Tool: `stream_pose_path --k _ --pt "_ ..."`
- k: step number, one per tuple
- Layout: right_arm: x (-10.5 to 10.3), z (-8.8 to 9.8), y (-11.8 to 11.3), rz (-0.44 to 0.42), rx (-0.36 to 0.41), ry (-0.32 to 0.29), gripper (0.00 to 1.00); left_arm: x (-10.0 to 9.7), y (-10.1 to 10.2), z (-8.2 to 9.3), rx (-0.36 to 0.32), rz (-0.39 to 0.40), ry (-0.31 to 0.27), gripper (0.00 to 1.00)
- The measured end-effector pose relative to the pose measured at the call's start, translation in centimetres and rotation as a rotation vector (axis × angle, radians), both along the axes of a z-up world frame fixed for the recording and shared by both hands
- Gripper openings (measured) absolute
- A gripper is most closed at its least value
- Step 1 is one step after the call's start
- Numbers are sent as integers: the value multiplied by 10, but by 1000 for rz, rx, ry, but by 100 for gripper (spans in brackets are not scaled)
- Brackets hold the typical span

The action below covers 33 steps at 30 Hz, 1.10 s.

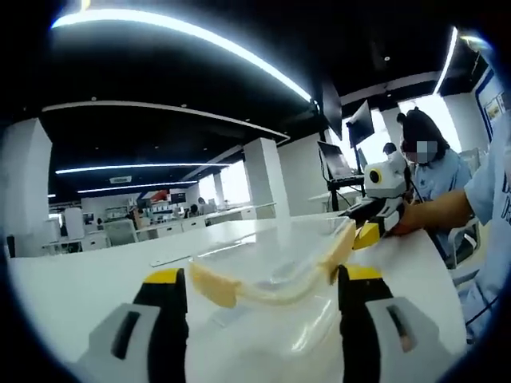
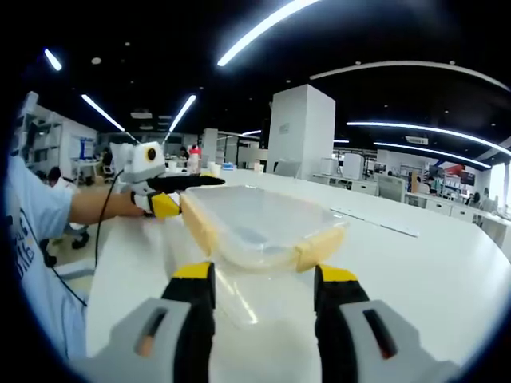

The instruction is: Snap each plastic latch of the storage box into its locked position after aligning the lid with the box until every specified latch is closed and the lid sits flush.

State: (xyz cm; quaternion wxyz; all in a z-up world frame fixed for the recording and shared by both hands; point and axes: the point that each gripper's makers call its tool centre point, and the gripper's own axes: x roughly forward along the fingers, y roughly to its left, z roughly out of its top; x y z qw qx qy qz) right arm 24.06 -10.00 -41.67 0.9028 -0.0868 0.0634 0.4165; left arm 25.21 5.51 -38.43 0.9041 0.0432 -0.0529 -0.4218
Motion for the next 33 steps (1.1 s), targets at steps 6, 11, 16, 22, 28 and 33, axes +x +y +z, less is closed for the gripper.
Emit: stream_pose_path --k 6,11,16,22,28,33 --pt "-1 -1 1 0 -7 -7 48 -2 -2 -7 -26 -7 79 79" --pt "-2 -3 3 1 -11 -11 49 5 0 -11 -25 -10 97 79" --pt "-3 -4 4 0 -19 -15 49 6 -2 -16 9 -16 99 75" --pt "-4 -4 3 -1 -22 -19 49 6 -2 -18 18 -27 115 71" --pt "-5 -5 3 0 -22 -18 49 10 0 -23 73 -2 93 66" --pt "-5 -6 3 -1 -32 -26 49 9 4 -22 66 -8 100 64"
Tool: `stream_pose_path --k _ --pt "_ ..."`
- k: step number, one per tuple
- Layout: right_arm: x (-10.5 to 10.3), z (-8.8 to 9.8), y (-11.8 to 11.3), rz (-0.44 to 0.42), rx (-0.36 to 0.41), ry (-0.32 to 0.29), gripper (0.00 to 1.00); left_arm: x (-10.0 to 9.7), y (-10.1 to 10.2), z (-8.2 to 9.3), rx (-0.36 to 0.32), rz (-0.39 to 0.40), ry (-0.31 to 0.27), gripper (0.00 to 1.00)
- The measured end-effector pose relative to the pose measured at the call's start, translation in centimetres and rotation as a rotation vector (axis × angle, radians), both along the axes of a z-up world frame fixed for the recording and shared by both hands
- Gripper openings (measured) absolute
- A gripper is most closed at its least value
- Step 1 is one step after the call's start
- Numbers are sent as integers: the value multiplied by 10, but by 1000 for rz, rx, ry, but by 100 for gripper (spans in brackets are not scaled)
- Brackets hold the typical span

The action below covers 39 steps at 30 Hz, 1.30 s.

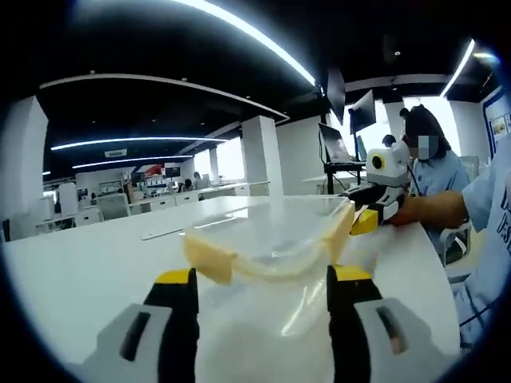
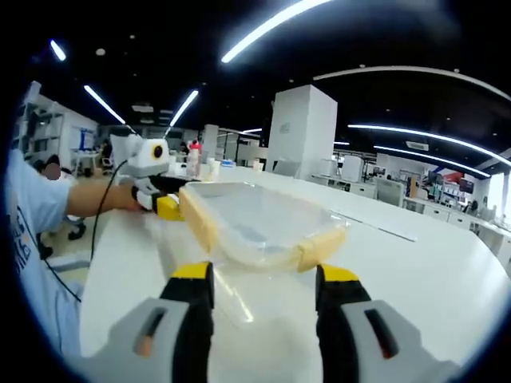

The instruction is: Snap each plastic latch of the storage box into its locked position after aligning the lid with the box until every specified latch is closed and the lid sits flush.

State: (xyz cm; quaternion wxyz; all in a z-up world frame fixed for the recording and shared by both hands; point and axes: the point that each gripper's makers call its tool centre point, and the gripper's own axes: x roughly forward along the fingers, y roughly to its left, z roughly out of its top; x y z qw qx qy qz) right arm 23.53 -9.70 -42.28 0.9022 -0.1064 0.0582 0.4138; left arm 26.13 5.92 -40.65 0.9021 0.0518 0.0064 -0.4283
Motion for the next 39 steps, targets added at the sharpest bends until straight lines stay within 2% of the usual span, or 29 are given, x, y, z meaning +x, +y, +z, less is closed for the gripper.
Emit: stream_pose_path --k 2,5,8,11,18,20,22,26,29,31,33,35,37,39 --pt "0 0 0 0 -1 -1 49 -2 0 0 8 -7 -8 66" --pt "-1 -1 2 -1 -4 -2 50 -10 -8 -2 19 -46 -19 78" --pt "-2 -1 3 -1 -8 -5 50 -12 -11 0 4 -61 -11 83" --pt "-3 -1 3 -1 -9 -6 50 -15 -13 5 -49 -68 19 83" --pt "-3 -1 4 0 -8 -6 50 -11 -11 8 -84 -40 41 77" --pt "-3 -1 3 0 -8 -6 50 -8 -8 9 -77 -21 26 74" --pt "-3 -1 3 1 -9 -5 50 -6 -6 16 -93 -13 -20 76" --pt "-2 -1 3 3 -8 -6 51 -6 -6 18 -100 -2 -50 85" --pt "-1 -1 3 5 -9 -9 52 -4 -5 23 -87 8 -108 89" --pt "0 -1 3 8 -10 -12 53 -2 -3 26 -92 12 -120 90" --pt "3 -3 4 16 -8 -31 56 -2 -3 27 -98 5 -118 90" --pt "4 -8 9 36 -77 -94 67 -3 -6 27 -88 -3 -126 89" --pt "-1 -17 17 63 -156 -122 81 -2 -7 25 -74 -4 -132 89" --pt "1 -20 17 62 -201 -146 84 -1 -5 25 -69 1 -136 88"
